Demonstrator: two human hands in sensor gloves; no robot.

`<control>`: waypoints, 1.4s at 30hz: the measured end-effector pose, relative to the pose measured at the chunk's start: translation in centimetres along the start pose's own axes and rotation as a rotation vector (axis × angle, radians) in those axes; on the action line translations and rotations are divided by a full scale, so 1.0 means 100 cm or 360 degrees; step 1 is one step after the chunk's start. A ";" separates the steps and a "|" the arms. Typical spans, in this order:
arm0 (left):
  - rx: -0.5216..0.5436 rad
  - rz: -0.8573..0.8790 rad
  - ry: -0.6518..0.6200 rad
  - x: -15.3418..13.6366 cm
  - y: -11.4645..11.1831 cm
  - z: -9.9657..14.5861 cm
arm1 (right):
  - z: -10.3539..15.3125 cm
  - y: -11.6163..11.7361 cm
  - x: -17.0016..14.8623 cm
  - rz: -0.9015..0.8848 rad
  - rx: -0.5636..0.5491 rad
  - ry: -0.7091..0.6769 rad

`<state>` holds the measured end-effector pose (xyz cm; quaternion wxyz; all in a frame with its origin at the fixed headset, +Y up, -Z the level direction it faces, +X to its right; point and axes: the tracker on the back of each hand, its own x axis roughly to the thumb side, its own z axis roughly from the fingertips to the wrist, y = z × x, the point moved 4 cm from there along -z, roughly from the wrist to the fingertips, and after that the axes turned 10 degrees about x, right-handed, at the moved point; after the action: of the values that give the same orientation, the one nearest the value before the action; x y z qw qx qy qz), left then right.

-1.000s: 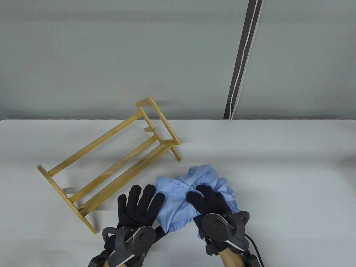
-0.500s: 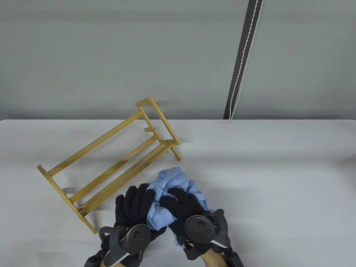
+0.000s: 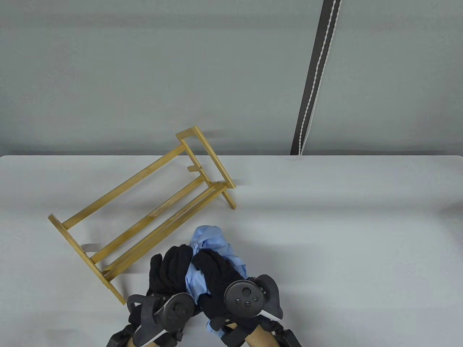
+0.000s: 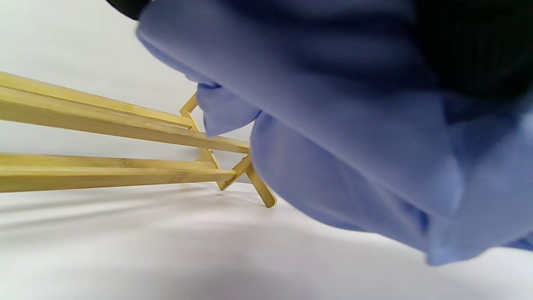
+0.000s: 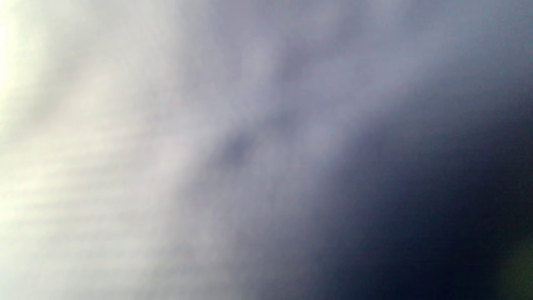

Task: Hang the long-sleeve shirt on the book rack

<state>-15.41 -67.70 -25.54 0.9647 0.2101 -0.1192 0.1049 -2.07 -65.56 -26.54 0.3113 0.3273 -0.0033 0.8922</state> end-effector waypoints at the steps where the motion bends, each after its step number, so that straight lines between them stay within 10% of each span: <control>1: 0.0023 0.0004 -0.0003 0.000 0.001 0.000 | -0.001 0.000 0.001 0.0015 -0.0001 -0.0004; 42: 0.0110 0.0009 0.0058 0.003 0.012 -0.009 | 0.042 -0.025 -0.039 0.0273 0.0062 0.0114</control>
<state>-15.26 -66.20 -25.82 0.9586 0.2409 -0.0985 0.1156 4.10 -66.54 -26.02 0.2272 0.2999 -0.0028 0.9265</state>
